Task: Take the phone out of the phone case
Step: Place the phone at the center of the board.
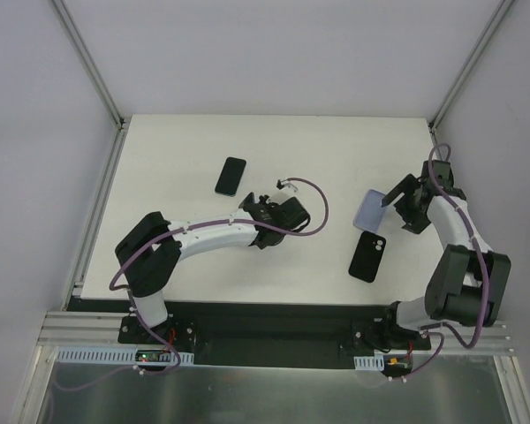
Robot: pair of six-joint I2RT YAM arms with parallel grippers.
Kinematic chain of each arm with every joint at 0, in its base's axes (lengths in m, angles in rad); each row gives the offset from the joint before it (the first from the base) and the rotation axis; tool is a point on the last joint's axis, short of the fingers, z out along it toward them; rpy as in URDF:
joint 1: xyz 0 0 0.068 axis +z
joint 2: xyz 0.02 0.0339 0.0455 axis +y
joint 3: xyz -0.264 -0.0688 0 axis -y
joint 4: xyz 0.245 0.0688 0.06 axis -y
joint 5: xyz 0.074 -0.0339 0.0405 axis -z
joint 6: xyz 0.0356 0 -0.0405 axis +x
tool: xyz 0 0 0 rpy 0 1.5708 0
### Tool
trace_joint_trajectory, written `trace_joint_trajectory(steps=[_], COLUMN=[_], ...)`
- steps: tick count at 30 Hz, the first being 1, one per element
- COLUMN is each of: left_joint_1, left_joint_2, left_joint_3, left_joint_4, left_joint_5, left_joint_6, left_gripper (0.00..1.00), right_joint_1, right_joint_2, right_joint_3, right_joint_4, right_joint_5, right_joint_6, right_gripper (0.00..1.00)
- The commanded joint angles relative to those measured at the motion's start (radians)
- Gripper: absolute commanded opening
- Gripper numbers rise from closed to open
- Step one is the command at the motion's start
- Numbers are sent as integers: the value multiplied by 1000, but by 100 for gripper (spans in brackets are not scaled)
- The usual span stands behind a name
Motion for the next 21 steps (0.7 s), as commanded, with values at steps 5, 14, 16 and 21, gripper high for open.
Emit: trace_joint_trajectory(steps=[5,14,16,21], left_joint_1=[-28,-42,-48,-62], left_joint_2=[175,185,174,133], left_joint_3=[152,135,121,67], left_joint_4=[-137,-152,-152,-152], left_joint_5=[-51,97,117,181], left_joint_6=[-57,-145,-163,-228], left_gripper=[0,23,27,37], right_joint_1=[-6,-7,-7,-9], right_joint_2=[-254,-363,-356,-380], right_joint_3=[-106,-121,-109,-87], right_joint_4=[-95,-176,-204,-236], right_joint_5=[2,8,26,83], right_joint_6=[-19,-52,-45,-48], right_gripper=[87,87,87,90])
